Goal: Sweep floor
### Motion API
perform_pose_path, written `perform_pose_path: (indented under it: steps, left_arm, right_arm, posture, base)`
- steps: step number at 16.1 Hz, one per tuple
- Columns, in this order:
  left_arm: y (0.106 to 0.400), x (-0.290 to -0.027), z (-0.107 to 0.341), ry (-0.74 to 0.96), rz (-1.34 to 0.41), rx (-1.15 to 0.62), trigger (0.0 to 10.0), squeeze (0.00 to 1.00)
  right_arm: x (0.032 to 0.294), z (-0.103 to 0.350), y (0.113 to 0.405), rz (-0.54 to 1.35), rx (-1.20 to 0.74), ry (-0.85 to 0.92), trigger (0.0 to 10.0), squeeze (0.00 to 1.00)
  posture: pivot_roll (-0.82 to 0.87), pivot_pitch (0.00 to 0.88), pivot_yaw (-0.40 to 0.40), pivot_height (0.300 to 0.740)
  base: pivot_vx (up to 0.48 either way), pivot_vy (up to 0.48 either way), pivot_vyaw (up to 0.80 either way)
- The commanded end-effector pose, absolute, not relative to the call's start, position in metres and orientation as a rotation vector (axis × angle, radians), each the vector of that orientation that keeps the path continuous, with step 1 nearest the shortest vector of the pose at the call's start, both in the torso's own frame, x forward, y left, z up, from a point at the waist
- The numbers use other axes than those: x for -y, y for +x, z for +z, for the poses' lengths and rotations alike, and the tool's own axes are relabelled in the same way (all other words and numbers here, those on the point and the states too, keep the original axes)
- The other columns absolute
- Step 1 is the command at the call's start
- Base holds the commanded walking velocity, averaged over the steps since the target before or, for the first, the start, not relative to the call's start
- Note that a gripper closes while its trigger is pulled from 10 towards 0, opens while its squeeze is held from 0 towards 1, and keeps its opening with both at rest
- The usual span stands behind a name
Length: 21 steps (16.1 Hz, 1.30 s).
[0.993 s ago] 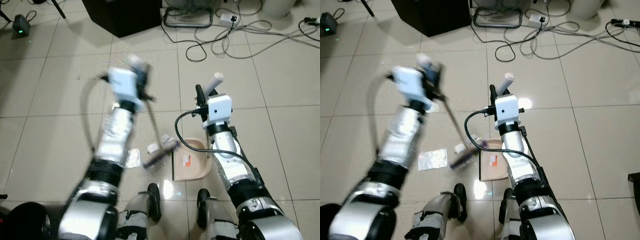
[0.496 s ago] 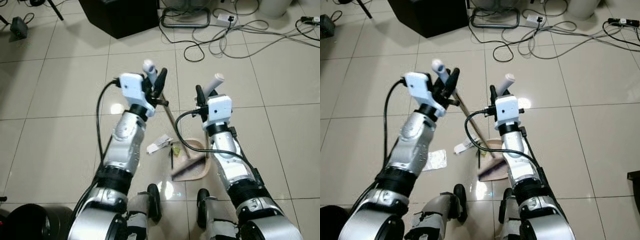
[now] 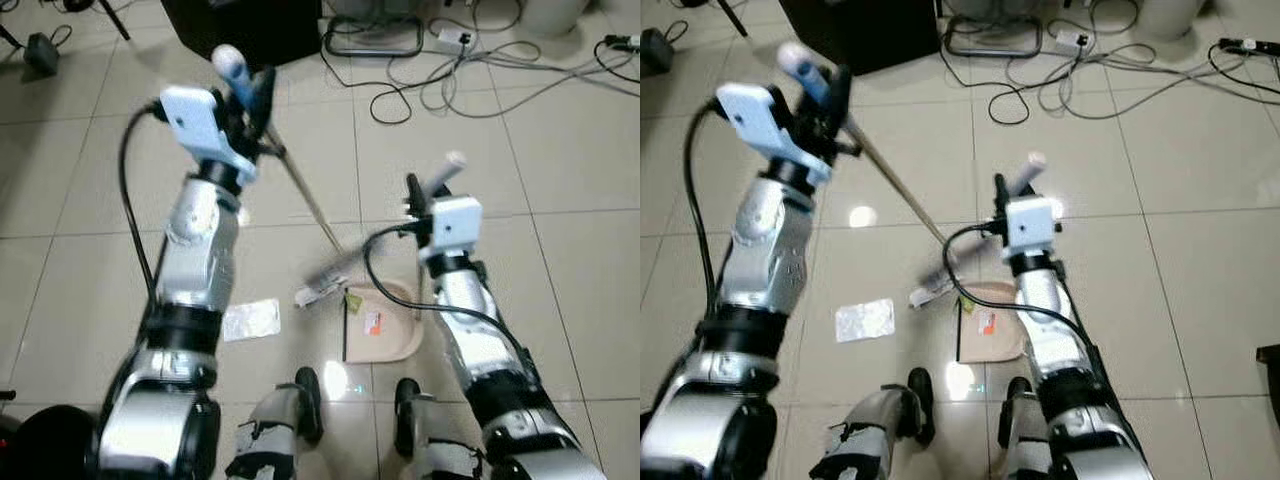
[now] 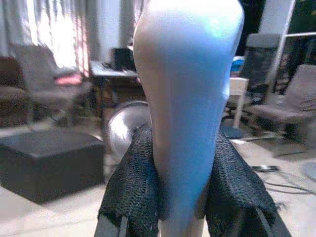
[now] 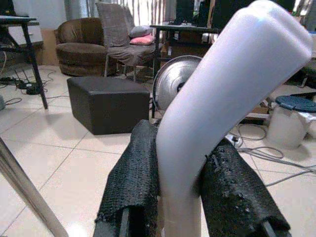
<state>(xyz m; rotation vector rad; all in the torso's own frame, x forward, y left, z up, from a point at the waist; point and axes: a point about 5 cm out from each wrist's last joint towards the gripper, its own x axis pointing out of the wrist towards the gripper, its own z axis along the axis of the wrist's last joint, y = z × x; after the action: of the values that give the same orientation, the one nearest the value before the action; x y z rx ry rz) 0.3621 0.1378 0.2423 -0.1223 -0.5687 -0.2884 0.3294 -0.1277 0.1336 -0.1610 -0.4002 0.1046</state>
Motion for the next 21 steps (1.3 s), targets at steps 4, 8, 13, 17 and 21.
perform_pose_path:
  steps: [4,8,13,17,21]
  left_arm:
    - [0.372,-0.127,0.22,0.0,-0.279,0.523,10.0,0.0]
    - [0.375,-0.107,0.194,0.007,-0.306,0.438,10.0,0.0]
    - [0.37,-0.075,0.167,-0.018,-0.324,0.348,10.0,0.0]
    - [0.362,-0.053,0.161,-0.204,-0.379,0.317,10.0,0.0]
    - [0.357,-0.051,0.187,-0.359,-0.432,0.422,10.0,0.0]
  right_arm:
    - [0.141,0.133,0.323,0.023,0.404,-0.189,10.0,0.0]
    - [0.142,0.128,0.321,-0.008,0.375,-0.168,10.0,0.0]
    - [0.126,0.127,0.323,0.016,0.352,-0.145,10.0,0.0]
    - [0.12,0.127,0.326,0.031,0.335,-0.137,10.0,0.0]
    - [0.121,0.127,0.328,0.029,0.327,-0.138,10.0,0.0]
  posture:
    - [0.09,0.318,0.13,0.74]
    - [0.09,0.315,0.13,0.74]
    - [0.09,0.323,0.131,0.74]
    - [0.09,0.316,0.131,0.74]
    - [0.1,0.32,0.131,0.74]
  base:
    - [0.0,0.0,0.0]
    - [0.0,0.0,0.0]
    - [0.0,0.0,0.0]
    - [0.0,0.0,0.0]
    - [0.0,0.0,0.0]
